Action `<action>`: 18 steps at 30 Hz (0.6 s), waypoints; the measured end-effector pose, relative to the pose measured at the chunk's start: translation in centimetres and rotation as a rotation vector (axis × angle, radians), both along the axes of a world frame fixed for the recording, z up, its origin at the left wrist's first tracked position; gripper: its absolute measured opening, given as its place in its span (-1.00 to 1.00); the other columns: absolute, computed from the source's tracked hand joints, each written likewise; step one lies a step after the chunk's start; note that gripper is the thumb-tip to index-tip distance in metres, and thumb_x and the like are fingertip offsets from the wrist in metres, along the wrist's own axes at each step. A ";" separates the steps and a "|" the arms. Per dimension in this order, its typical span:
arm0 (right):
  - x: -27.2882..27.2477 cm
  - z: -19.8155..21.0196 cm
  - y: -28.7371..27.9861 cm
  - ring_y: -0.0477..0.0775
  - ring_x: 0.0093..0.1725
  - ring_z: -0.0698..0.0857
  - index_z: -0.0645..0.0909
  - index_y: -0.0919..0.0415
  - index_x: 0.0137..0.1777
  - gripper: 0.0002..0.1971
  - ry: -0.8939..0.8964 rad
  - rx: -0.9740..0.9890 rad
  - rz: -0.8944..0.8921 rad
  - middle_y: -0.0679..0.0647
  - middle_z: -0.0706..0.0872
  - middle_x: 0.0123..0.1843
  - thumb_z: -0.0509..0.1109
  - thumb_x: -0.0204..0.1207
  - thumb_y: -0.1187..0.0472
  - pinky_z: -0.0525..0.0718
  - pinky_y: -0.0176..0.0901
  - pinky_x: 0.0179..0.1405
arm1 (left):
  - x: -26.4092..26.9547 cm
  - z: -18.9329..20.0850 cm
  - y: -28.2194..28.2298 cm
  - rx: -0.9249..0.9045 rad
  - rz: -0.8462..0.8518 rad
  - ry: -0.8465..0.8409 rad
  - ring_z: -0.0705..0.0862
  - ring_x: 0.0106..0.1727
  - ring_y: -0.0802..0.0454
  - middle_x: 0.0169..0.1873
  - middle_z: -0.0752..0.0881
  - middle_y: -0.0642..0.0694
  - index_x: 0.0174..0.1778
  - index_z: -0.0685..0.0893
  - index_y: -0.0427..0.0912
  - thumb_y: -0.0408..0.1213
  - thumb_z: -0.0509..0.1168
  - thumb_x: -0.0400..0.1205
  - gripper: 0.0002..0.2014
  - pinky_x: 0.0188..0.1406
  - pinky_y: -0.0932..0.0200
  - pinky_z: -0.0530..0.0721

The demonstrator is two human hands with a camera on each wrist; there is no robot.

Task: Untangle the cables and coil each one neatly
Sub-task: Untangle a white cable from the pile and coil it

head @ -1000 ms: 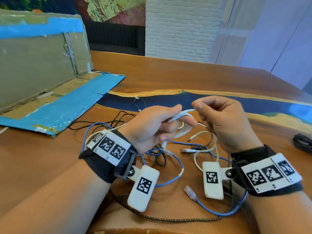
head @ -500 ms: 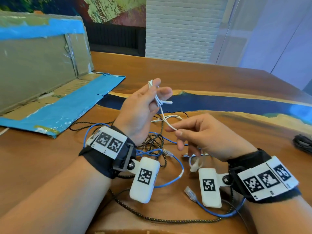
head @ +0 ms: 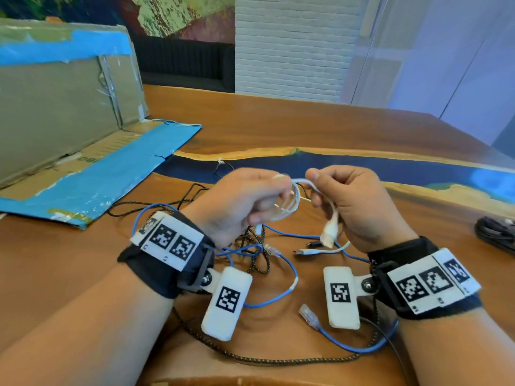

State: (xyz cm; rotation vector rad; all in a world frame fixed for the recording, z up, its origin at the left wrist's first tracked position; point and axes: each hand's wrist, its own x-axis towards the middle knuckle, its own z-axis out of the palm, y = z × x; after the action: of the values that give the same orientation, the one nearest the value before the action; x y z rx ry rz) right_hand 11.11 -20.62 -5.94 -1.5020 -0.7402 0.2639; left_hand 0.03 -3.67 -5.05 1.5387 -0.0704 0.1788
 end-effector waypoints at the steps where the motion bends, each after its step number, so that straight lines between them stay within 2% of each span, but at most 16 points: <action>1: 0.2 0.1 -0.2 0.02 -0.55 0.36 0.71 0.17 -0.37 -0.64 0.015 -0.017 -0.008 0.08 0.60 -0.50 0.47 0.54 -0.06 0.27 -0.26 -0.61 | 0.1 0.2 0.4 -0.120 0.033 -0.012 0.20 -0.60 0.09 -0.60 0.18 0.04 -0.26 0.58 -0.20 -0.23 0.11 0.84 -0.65 -0.45 0.27 0.36; 3: 0.6 0.2 -0.6 -0.01 -0.54 0.33 0.69 0.14 -0.37 -0.61 0.057 -0.029 -0.024 0.05 0.50 -0.52 0.43 0.59 -0.10 0.26 -0.24 -0.57 | 0.4 0.4 1.5 -0.402 0.081 -0.041 0.27 -0.59 0.12 -0.56 0.20 0.08 -0.22 0.54 -0.11 -0.13 0.04 0.86 -0.64 -0.28 0.14 0.42; 5: 0.8 0.1 -0.7 -0.02 -0.55 0.24 0.68 0.15 -0.32 -0.63 0.095 0.012 -0.041 -0.02 0.33 -0.57 0.42 0.61 -0.09 0.27 -0.16 -0.52 | 0.6 0.5 2.6 -0.631 0.147 -0.084 0.34 -0.57 0.14 -0.52 0.24 0.09 -0.20 0.52 -0.07 -0.05 0.01 0.87 -0.63 -0.17 0.10 0.45; 7: 1.1 -0.1 -0.6 -0.02 -0.54 0.24 0.69 0.19 -0.22 -0.70 0.159 0.075 -0.097 -0.04 0.27 -0.55 0.41 0.70 0.05 0.40 -0.08 -0.46 | 0.7 0.3 3.4 -0.718 0.250 -0.108 0.37 -0.53 0.12 -0.49 0.24 0.08 -0.20 0.52 -0.06 -0.04 0.01 0.88 -0.63 -0.15 0.09 0.38; 8: 1.3 -0.2 -0.6 -0.01 -0.52 0.29 0.71 0.21 -0.14 -0.75 0.176 0.076 -0.121 -0.03 0.30 -0.53 0.39 0.73 0.11 0.49 -0.06 -0.42 | 0.8 0.3 3.6 -0.716 0.291 -0.109 0.37 -0.52 0.11 -0.47 0.23 0.07 -0.19 0.52 -0.07 -0.04 0.01 0.88 -0.63 -0.16 0.09 0.36; 10: 1.4 -0.3 -0.6 0.01 -0.42 0.52 0.79 0.16 0.06 -0.85 0.144 -0.002 -0.108 0.04 0.57 -0.40 0.39 0.73 0.18 0.65 0.00 -0.31 | 0.8 0.2 3.5 -0.648 0.335 -0.087 0.35 -0.51 0.09 -0.45 0.22 0.06 -0.18 0.52 -0.07 -0.05 0.02 0.88 -0.64 -0.22 0.10 0.35; 12: 1.0 -0.3 -0.5 -0.04 -0.16 0.76 0.80 -0.01 0.21 -0.83 0.063 -0.125 -0.053 0.03 0.82 -0.09 0.44 0.69 0.16 0.74 -0.07 -0.17 | 0.9 0.3 2.7 -0.501 0.339 -0.045 0.33 -0.49 0.07 -0.44 0.19 0.03 -0.17 0.52 -0.09 -0.08 0.02 0.88 -0.65 -0.30 0.14 0.36; 14: 0.4 -0.3 -0.3 -0.26 0.01 0.79 0.76 -0.02 0.31 -0.76 -0.036 -0.186 -0.040 -0.09 0.85 0.05 0.47 0.67 0.14 0.72 -0.27 -0.06 | 0.9 0.2 1.7 -0.335 0.326 -0.007 0.35 -0.50 0.07 -0.47 0.20 0.02 -0.15 0.53 -0.13 -0.13 0.04 0.89 -0.66 -0.41 0.20 0.43; 15: 0.1 -0.2 -0.1 -0.29 0.08 0.78 0.75 -0.01 0.33 -0.74 -0.071 -0.181 -0.039 -0.11 0.86 0.09 0.46 0.68 0.13 0.72 -0.31 0.04 | 0.9 0.0 1.3 -0.259 0.316 0.000 0.36 -0.52 0.07 -0.49 0.21 0.01 -0.15 0.54 -0.16 -0.15 0.04 0.88 -0.67 -0.45 0.22 0.45; 16: -0.2 -0.1 0.1 -0.23 0.16 0.79 0.73 0.00 0.35 -0.74 -0.075 -0.148 -0.021 -0.08 0.86 0.14 0.44 0.70 0.10 0.72 -0.23 0.18 | 1.0 -0.1 0.9 -0.191 0.303 0.001 0.36 -0.52 0.07 -0.51 0.23 0.01 -0.14 0.54 -0.18 -0.18 0.05 0.88 -0.68 -0.46 0.23 0.45; 18: -0.8 0.2 0.5 0.12 0.21 0.82 0.68 0.05 0.42 -0.70 0.071 -0.007 0.079 0.13 0.86 0.20 0.32 0.76 0.05 0.70 0.06 0.34 | 1.0 -0.4 0.4 -0.093 0.288 -0.001 0.35 -0.51 0.05 -0.55 0.24 0.02 -0.12 0.56 -0.22 -0.20 0.06 0.88 -0.68 -0.44 0.22 0.44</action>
State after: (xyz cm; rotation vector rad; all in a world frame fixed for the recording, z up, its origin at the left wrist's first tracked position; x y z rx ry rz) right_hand 10.29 -20.16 -5.74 -1.4643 -0.7436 0.3780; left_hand 1.07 -3.25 -5.44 1.4506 0.1583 0.4056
